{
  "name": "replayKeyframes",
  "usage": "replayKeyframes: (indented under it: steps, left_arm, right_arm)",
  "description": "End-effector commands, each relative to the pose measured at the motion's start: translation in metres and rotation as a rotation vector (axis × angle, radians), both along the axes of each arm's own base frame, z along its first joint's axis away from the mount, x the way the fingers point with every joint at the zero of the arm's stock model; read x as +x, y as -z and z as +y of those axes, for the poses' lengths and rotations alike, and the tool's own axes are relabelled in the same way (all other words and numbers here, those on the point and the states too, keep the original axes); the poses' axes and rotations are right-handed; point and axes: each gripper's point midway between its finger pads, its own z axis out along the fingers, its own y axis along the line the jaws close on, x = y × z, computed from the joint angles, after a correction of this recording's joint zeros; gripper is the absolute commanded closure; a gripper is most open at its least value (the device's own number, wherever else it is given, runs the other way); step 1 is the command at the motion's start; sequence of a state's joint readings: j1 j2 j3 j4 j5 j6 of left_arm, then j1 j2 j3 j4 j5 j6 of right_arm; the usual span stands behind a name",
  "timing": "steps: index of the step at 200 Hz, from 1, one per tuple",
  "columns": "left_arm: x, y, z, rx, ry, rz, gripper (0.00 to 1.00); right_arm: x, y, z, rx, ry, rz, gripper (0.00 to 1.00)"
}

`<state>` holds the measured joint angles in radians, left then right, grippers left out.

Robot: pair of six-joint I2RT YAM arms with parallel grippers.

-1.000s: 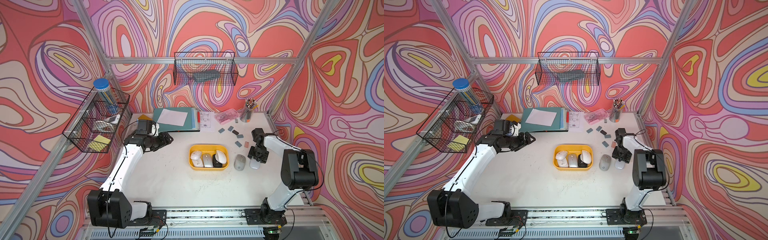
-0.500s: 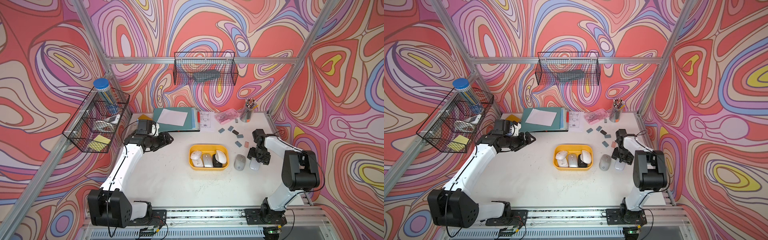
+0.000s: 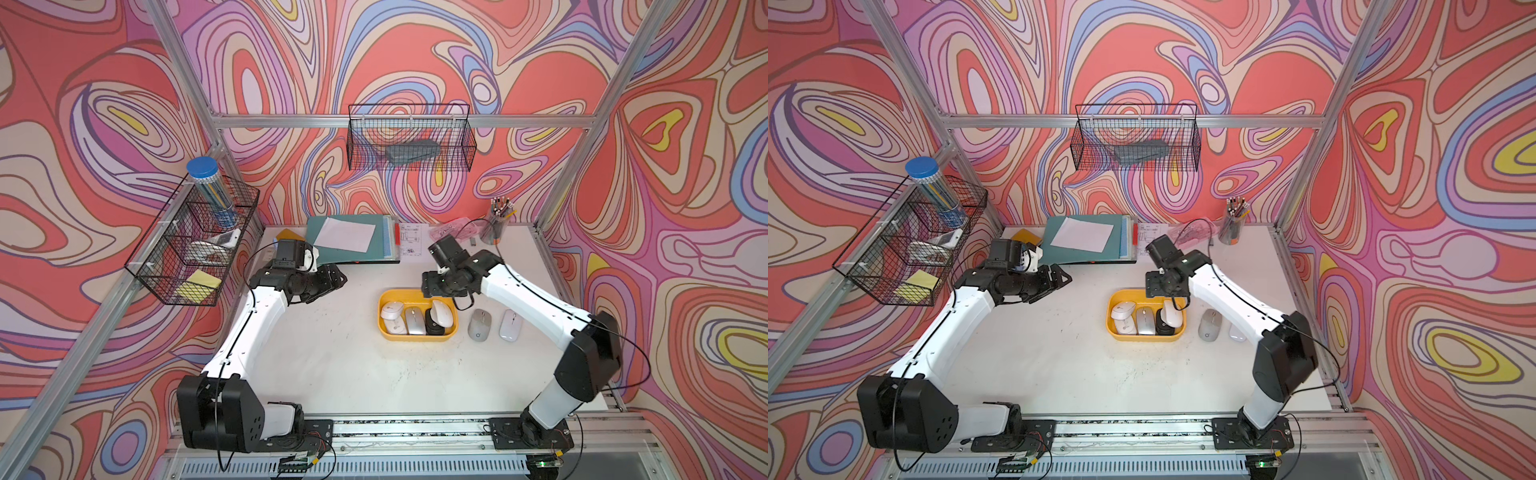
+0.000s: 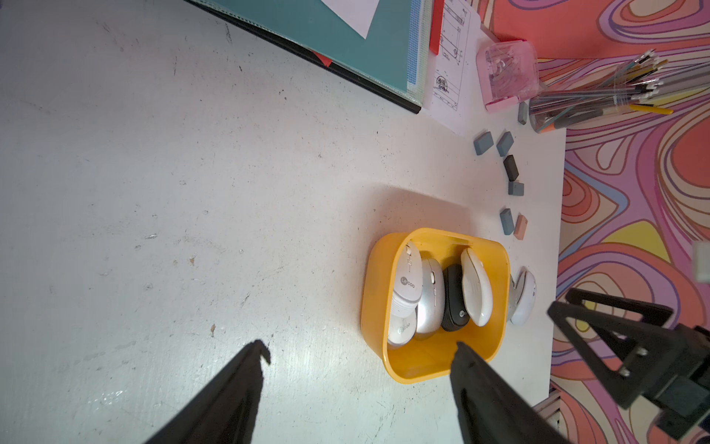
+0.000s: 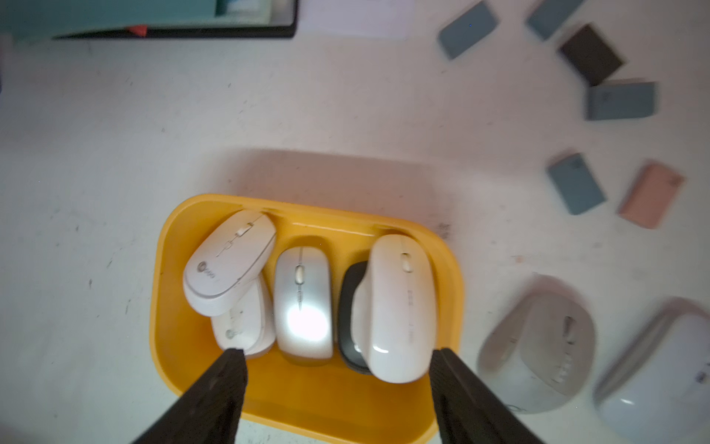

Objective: Take out the mouse from the storage box
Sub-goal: Pick up the mouse from the storage box.

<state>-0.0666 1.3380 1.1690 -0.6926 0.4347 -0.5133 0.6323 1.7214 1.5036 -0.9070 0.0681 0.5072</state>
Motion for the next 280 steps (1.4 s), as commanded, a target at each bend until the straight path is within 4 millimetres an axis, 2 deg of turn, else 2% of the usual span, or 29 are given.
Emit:
replayKeyframes:
  steps: [1,30,64,144,177,195,223,243,259,280]
  left_arm:
    - [0.000,0.005,0.001,0.002,-0.003,0.013,0.19]
    - [0.000,0.004,0.000,-0.005,0.000,0.010,0.19]
    - [-0.001,0.002,0.000,-0.006,0.000,0.004,0.19]
    - [-0.001,0.005,0.000,-0.011,0.000,0.013,0.19]
    - [-0.001,0.005,-0.001,-0.012,0.001,0.015,0.19]
    - [-0.001,0.005,-0.001,-0.014,0.001,0.015,0.19]
    - [0.000,0.004,-0.001,-0.015,0.000,0.012,0.19]
    - [-0.001,0.005,-0.001,-0.016,-0.001,0.014,0.19]
    - [-0.001,0.005,-0.001,-0.015,0.000,0.013,0.19]
    - [-0.001,0.005,-0.001,-0.015,0.001,0.014,0.19]
  right_arm:
    - [-0.003,0.027,0.028,0.059,-0.020,0.093,0.23]
    - [-0.012,0.061,0.047,0.041,-0.065,0.177,0.23]
    - [-0.024,0.102,0.046,-0.006,-0.058,0.265,0.23]
    - [-0.031,0.145,0.026,-0.148,-0.028,0.343,0.23]
    - [-0.036,0.147,0.008,-0.259,0.006,0.340,0.25]
    - [-0.039,0.146,0.006,-0.262,0.000,0.343,0.25]
    - [-0.043,0.151,0.016,-0.262,-0.044,0.356,0.27]
    - [-0.042,0.153,0.025,-0.267,-0.073,0.350,0.34]
    - [-0.037,0.148,0.030,-0.256,-0.072,0.324,0.41]
    - [-0.029,0.130,0.033,-0.232,-0.063,0.265,0.48]
